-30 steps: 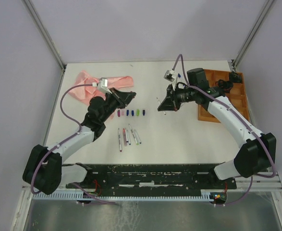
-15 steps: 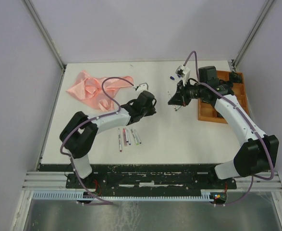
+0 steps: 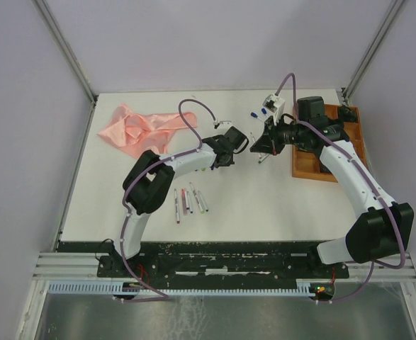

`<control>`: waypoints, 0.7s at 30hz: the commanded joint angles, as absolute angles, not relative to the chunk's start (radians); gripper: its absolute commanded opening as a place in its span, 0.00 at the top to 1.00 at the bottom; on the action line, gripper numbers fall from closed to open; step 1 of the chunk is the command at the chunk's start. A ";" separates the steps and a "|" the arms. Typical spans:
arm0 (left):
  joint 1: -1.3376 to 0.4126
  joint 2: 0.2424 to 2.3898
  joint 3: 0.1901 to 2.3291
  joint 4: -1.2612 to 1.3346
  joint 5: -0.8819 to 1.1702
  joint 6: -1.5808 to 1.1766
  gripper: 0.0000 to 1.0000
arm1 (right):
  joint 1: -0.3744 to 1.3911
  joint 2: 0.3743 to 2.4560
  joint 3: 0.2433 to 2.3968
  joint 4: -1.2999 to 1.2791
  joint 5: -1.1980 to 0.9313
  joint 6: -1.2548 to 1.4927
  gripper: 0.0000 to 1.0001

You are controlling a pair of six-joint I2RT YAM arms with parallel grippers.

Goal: Open the pen caps
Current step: Place the pen cap at the center of the board.

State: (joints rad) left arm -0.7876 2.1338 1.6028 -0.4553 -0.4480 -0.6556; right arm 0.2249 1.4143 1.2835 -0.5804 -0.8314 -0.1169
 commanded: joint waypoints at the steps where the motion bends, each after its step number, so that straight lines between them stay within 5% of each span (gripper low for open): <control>1: -0.791 2.143 1.647 -0.499 -0.493 -0.612 0.96 | 0.216 1.382 1.293 -0.538 -0.857 -0.107 1.00; 21: -0.789 2.195 1.673 -0.531 -0.485 -0.592 0.79 | 0.210 1.386 1.284 -0.520 -0.882 -0.089 1.00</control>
State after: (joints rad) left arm -0.7876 2.1860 1.6337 -0.5282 -0.4652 -0.6270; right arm 0.2138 1.4143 1.2823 -0.5636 -0.8566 -0.0998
